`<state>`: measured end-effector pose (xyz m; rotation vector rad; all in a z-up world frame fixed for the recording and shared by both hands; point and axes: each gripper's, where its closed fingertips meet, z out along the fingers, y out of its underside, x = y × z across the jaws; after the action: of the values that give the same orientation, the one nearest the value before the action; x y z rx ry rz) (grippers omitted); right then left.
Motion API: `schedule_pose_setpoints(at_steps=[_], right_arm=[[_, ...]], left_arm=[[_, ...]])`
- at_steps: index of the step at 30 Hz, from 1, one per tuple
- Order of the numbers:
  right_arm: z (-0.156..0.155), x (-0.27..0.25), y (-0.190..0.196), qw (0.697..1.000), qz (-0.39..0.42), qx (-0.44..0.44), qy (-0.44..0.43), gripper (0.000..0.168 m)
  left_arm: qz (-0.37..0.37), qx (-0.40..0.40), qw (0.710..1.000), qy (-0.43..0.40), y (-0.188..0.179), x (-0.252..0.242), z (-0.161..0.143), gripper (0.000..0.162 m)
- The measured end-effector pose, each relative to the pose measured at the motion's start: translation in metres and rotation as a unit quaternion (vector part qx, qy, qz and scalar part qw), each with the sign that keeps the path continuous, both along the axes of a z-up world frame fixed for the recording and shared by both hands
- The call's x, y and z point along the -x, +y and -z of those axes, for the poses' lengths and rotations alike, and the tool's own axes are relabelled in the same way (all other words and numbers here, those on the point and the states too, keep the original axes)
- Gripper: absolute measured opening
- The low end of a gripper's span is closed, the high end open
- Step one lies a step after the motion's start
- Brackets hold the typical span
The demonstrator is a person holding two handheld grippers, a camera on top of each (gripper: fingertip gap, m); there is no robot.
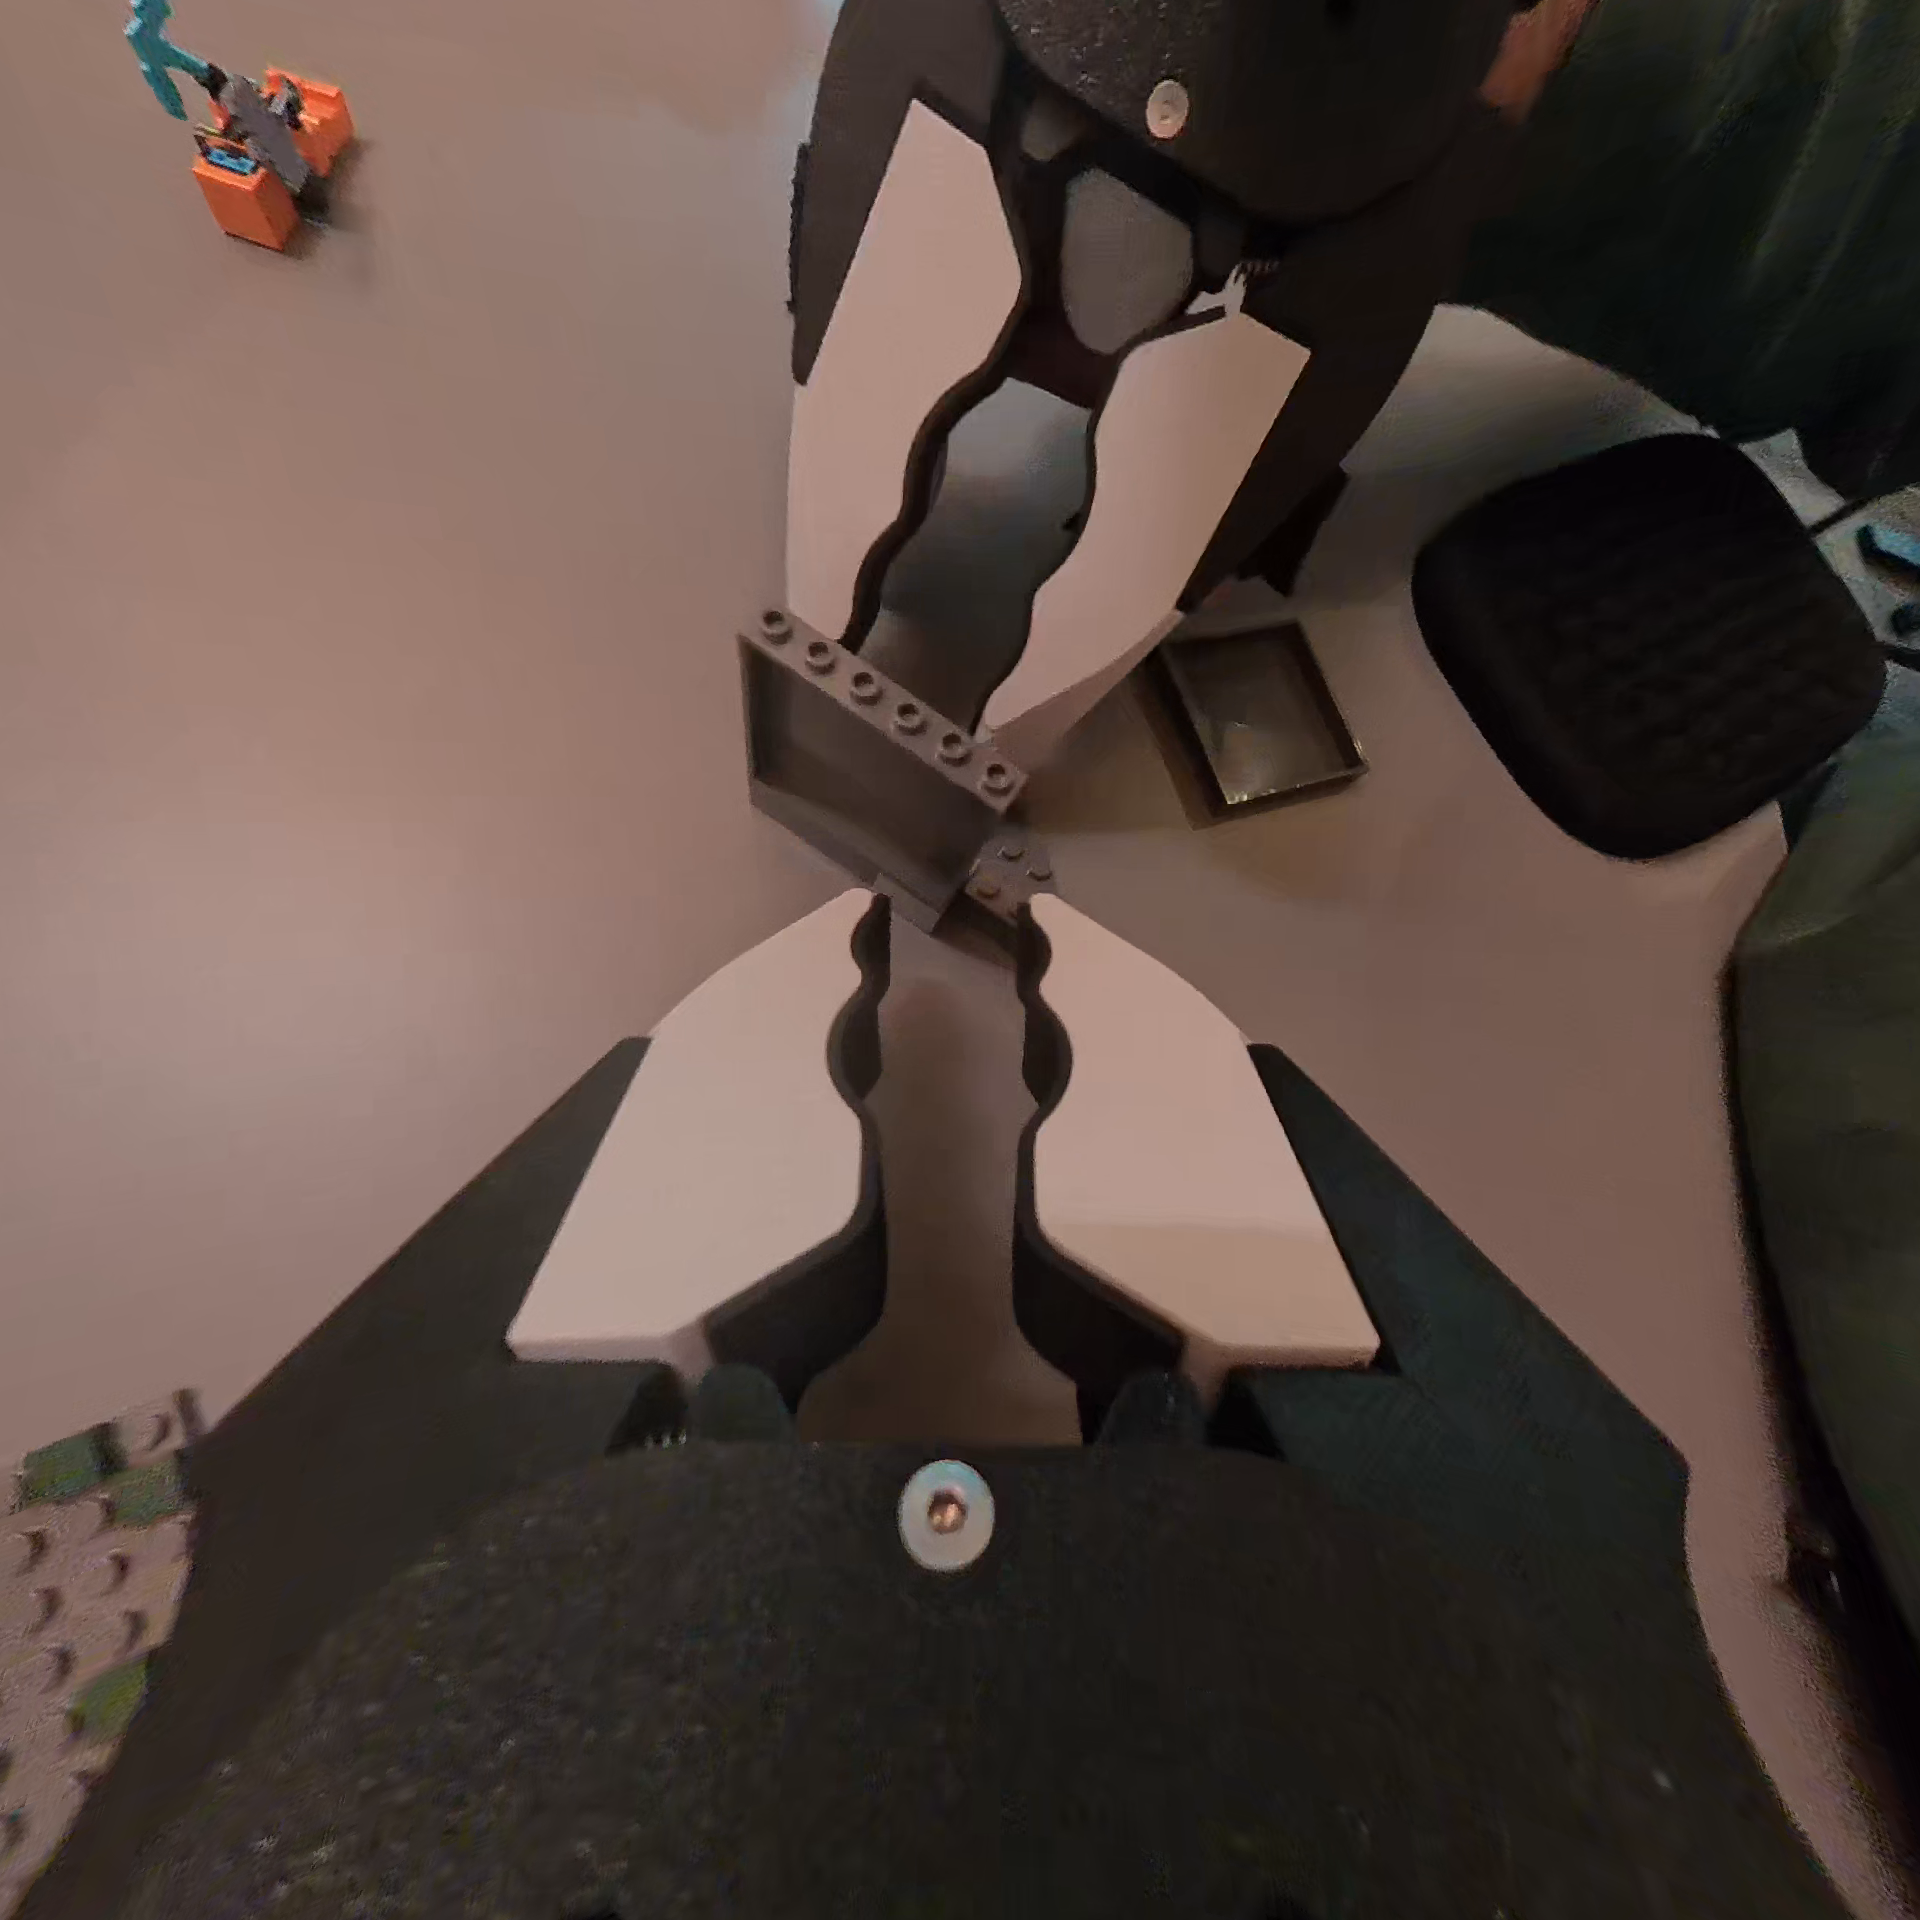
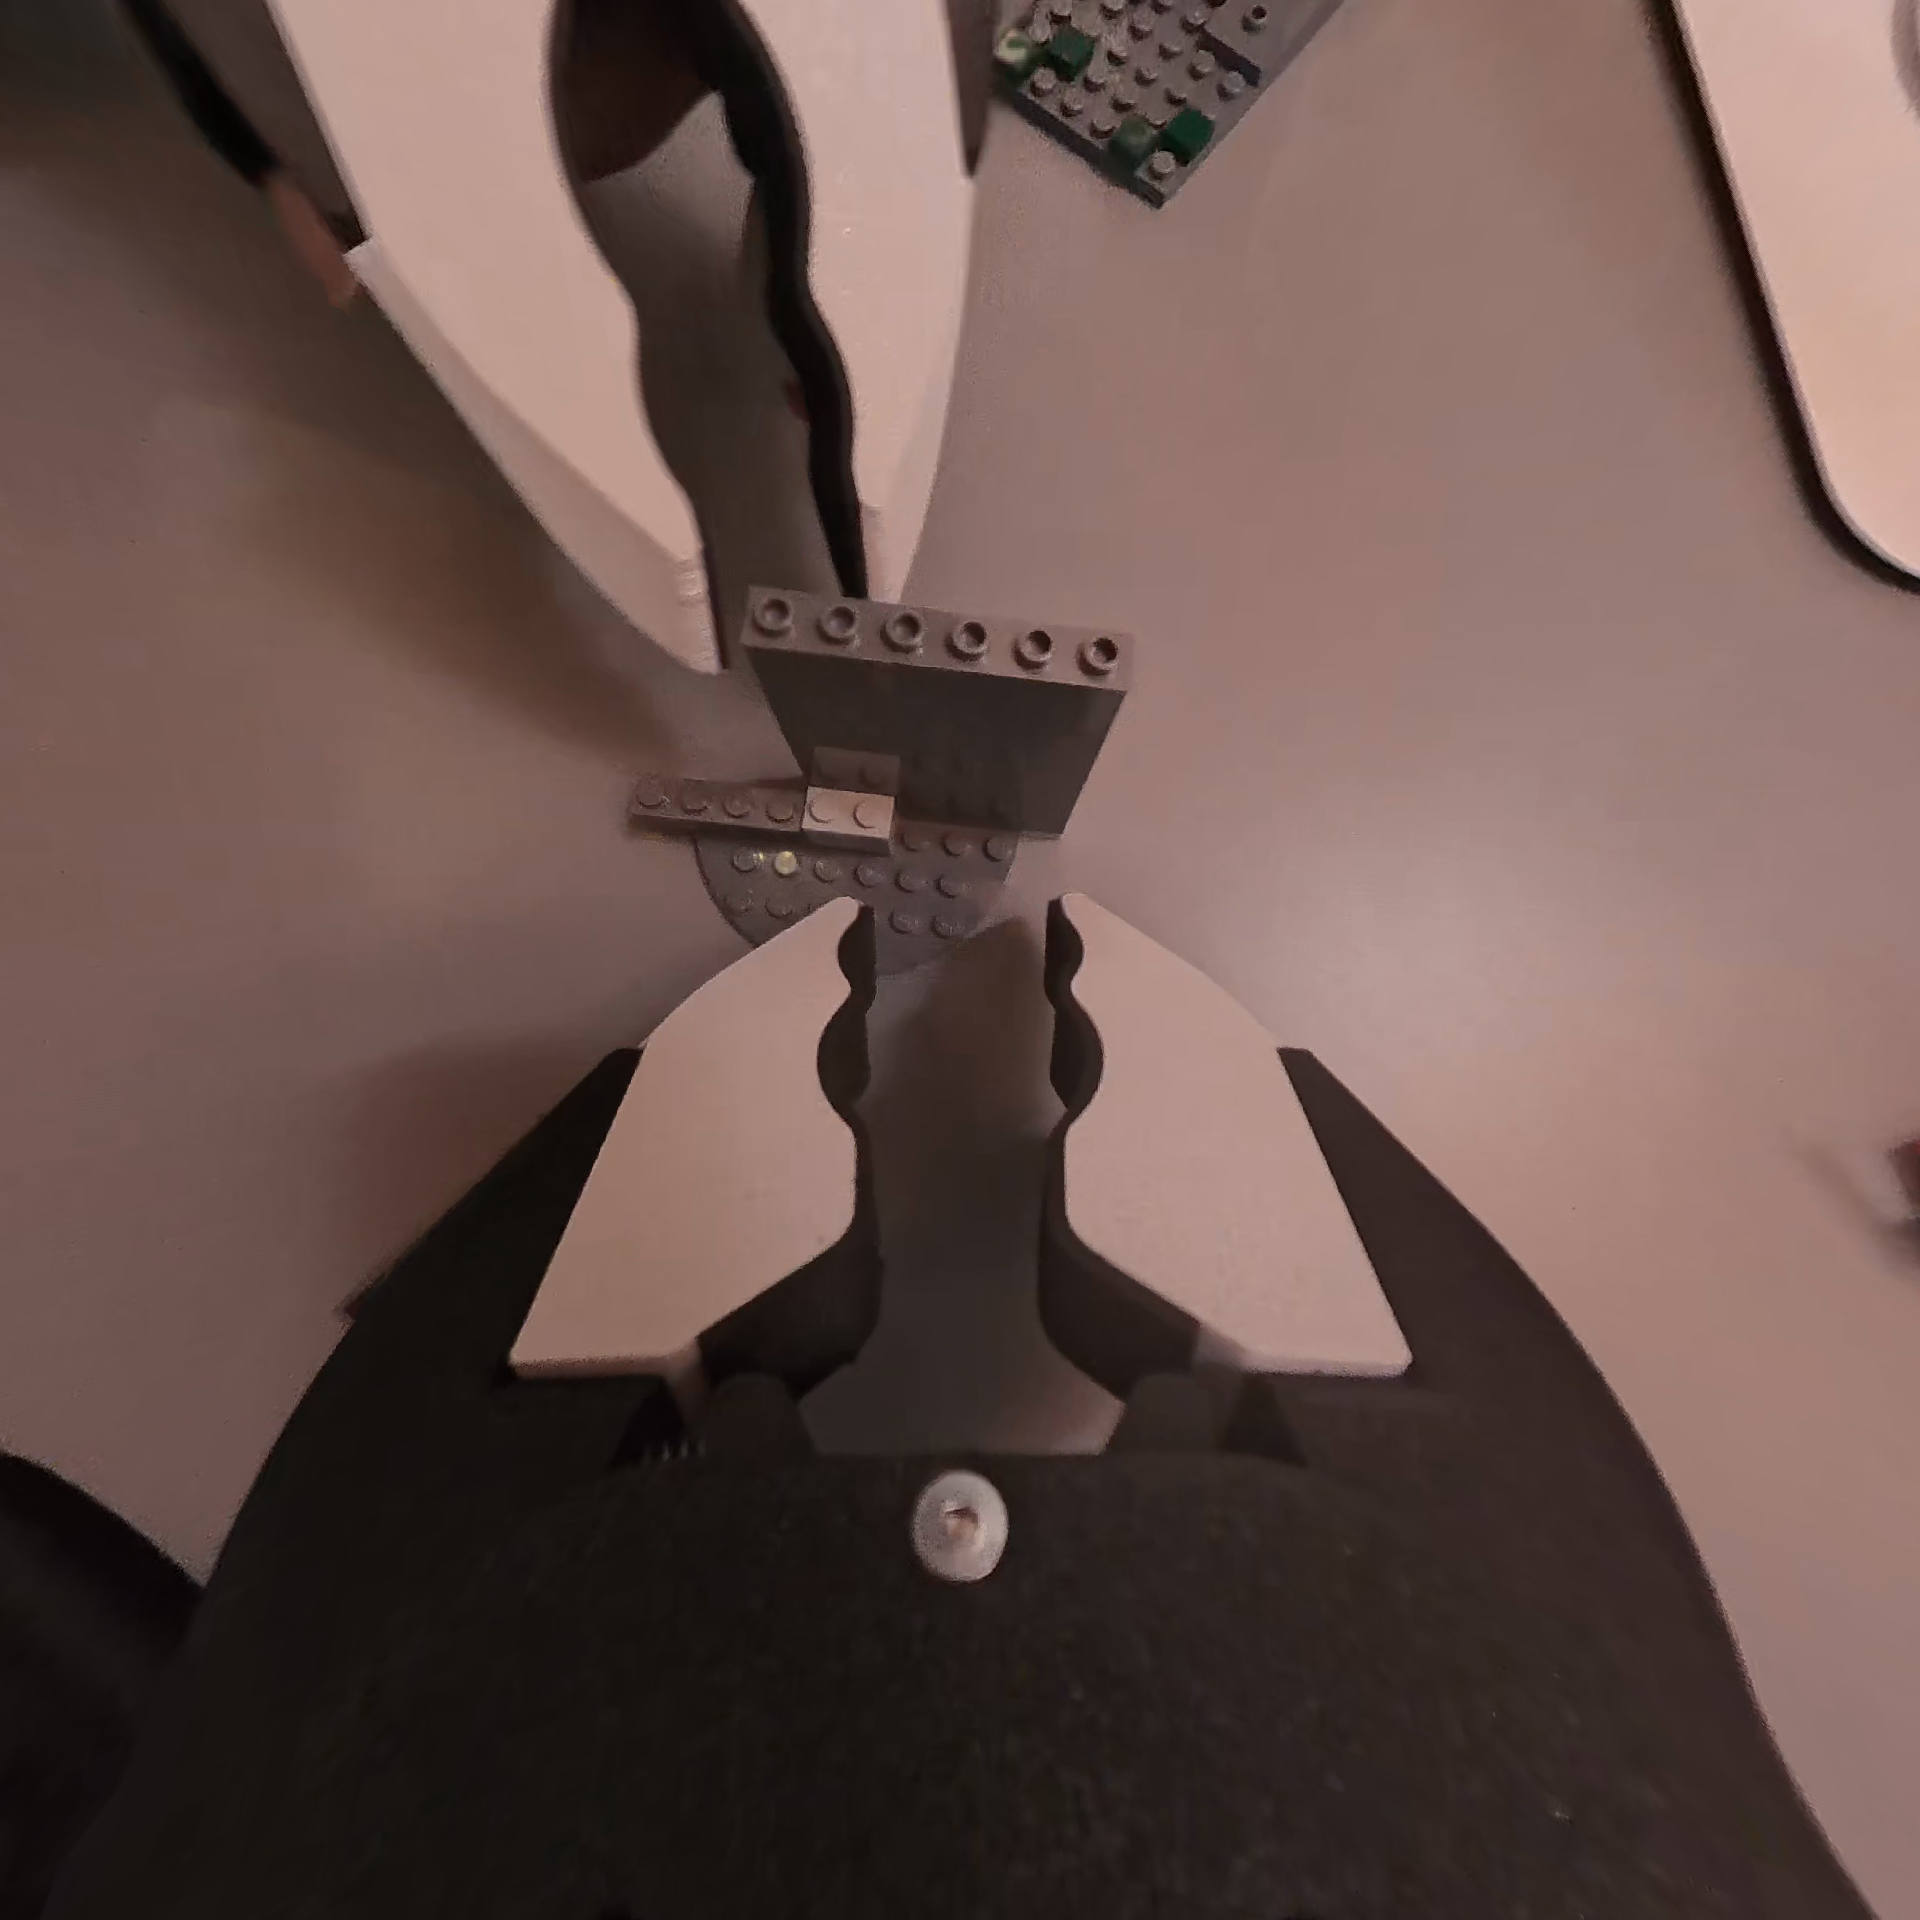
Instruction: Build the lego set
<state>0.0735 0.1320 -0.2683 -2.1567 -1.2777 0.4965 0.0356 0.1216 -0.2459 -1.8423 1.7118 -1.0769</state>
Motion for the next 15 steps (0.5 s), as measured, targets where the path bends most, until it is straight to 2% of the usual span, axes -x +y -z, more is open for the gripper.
schedule_pose_setpoints(at_steps=[1, 5, 12, 15], right_arm=[[0.0, 0.0, 0.001, 1.0, 0.001, -0.001, 0.003, 0.031], [0.005, -0.001, 0.001, 1.0, -0.002, -0.002, 0.005, 0.029], [0.004, -0.002, -0.001, 1.0, -0.002, -0.013, 0.028, 0.027], [0.005, -0.003, -0.002, 1.0, -0.003, -0.022, 0.022, 0.027]], left_arm=[[-0.011, -0.002, 1.0, -0.002, -0.003, -0.002, 0.001, 0.026], [-0.055, -0.01, 0.998, -0.009, -0.012, -0.01, 0.001, 0.034], [-0.147, -0.025, 0.988, 0.039, -0.014, -0.015, 0.021, 0.045], [-0.17, -0.063, 0.981, 0.069, -0.011, -0.016, 0.03, 0.046]])
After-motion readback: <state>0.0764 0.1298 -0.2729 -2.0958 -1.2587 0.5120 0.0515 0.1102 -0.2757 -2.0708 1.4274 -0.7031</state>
